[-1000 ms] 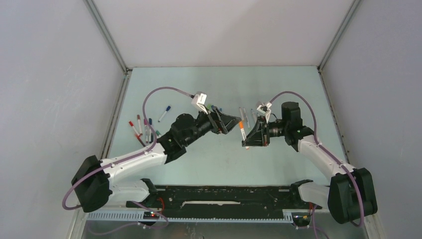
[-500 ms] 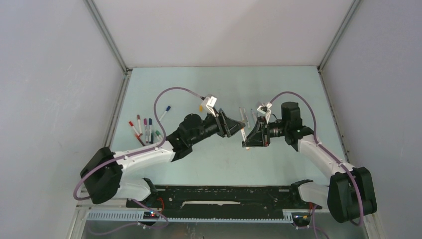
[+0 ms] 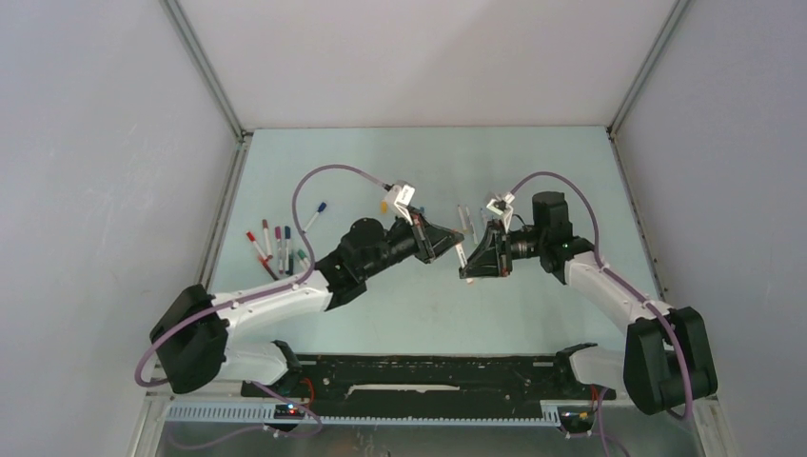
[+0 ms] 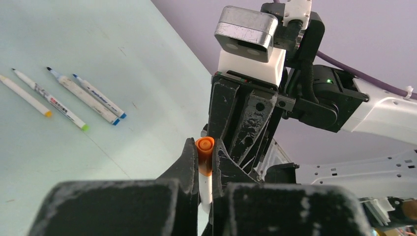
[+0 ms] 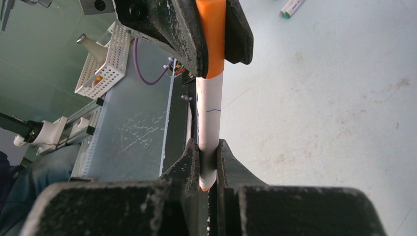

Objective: Open the pen caps
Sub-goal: Open the pen cap from the pen.

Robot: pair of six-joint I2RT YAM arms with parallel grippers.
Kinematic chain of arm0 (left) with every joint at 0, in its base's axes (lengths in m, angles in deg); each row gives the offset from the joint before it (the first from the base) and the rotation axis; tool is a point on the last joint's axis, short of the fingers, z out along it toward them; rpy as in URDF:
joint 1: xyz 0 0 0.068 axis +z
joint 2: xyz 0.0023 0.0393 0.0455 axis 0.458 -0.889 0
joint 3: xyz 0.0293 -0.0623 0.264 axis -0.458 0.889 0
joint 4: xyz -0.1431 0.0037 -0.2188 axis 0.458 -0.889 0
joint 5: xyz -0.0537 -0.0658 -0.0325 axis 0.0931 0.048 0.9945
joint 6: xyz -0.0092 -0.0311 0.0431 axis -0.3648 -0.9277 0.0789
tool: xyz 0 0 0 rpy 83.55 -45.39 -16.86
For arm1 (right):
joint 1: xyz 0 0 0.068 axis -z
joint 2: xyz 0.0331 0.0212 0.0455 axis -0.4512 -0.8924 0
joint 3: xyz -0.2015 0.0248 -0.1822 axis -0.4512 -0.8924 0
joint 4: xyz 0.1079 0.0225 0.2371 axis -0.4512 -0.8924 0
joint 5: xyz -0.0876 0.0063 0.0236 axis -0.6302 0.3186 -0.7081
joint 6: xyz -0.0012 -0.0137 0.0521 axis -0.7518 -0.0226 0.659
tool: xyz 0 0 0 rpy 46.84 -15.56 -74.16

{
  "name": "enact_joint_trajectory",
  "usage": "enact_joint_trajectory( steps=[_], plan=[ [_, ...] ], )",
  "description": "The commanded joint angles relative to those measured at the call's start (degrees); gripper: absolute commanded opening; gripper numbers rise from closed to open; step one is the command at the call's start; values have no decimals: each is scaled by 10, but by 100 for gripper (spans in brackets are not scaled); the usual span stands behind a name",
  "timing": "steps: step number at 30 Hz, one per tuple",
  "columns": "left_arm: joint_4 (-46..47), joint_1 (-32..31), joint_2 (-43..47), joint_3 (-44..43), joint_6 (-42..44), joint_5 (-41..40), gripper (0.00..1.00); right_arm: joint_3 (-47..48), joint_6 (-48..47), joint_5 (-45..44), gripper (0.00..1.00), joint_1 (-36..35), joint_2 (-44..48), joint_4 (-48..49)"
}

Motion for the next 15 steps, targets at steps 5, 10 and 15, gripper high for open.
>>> enact_joint_trajectory(
  steps=[5,10,15],
  plan=[
    [57,134,82,-70,54,-130,0,14,-7,24,0,-35,-28,-22],
    [54,173,100,-86,51,-129,0,14,-5,14,0,-50,-43,-17],
    [72,188,124,-56,41,-147,0,14,-7,4,0,-61,-56,-17]
  ],
)
